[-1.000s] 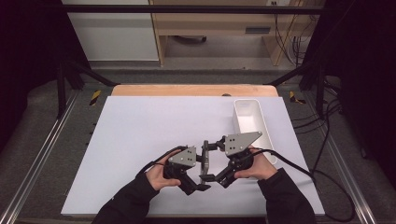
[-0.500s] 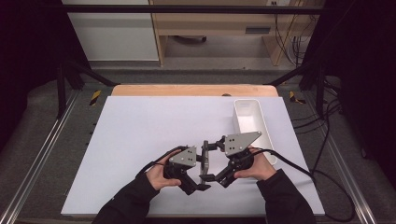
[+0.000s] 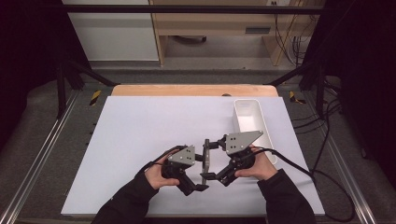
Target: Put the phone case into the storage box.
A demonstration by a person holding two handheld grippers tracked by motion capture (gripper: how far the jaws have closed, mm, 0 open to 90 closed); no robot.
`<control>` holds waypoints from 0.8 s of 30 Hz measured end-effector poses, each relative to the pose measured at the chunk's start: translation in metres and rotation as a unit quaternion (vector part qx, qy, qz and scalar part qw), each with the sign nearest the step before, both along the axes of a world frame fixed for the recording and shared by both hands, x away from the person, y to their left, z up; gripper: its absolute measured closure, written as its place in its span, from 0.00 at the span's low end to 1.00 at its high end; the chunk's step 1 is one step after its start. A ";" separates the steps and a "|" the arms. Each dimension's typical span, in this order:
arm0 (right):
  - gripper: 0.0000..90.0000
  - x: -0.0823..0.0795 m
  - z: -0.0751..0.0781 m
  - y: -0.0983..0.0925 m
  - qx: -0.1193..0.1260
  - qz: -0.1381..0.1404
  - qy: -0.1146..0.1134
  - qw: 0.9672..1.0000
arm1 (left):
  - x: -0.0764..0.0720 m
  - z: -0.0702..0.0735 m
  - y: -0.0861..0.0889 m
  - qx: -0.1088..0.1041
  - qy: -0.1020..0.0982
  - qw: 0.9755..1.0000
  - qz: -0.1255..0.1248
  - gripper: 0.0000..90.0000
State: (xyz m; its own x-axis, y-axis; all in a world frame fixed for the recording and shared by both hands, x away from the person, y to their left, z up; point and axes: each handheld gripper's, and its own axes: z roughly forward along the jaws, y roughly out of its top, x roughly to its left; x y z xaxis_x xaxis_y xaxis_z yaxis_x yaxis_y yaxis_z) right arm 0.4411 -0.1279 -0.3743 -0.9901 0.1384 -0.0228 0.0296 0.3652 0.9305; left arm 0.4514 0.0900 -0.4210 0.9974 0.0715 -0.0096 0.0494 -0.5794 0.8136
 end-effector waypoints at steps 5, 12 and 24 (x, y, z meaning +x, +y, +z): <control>0.13 0.000 0.003 -0.002 0.004 -0.005 -0.001 1.000 | -0.001 0.000 0.010 -0.009 -0.006 1.000 0.024 0.03; 0.13 0.000 0.008 -0.007 0.009 -0.021 -0.007 1.000 | 0.000 0.002 0.025 -0.027 -0.005 0.998 0.051 0.01; 0.13 0.002 0.018 -0.016 0.019 -0.080 -0.017 0.996 | 0.003 0.002 0.057 -0.059 0.001 0.991 0.117 0.01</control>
State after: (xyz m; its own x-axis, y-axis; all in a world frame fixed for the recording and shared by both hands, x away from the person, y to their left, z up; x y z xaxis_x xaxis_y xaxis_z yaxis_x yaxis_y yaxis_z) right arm 0.4428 -0.1440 -0.3565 -0.9540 0.2957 -0.0487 0.0521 0.3237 0.9447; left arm 0.4544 0.1470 -0.4187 0.9537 0.2988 -0.0338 0.1726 -0.4519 0.8752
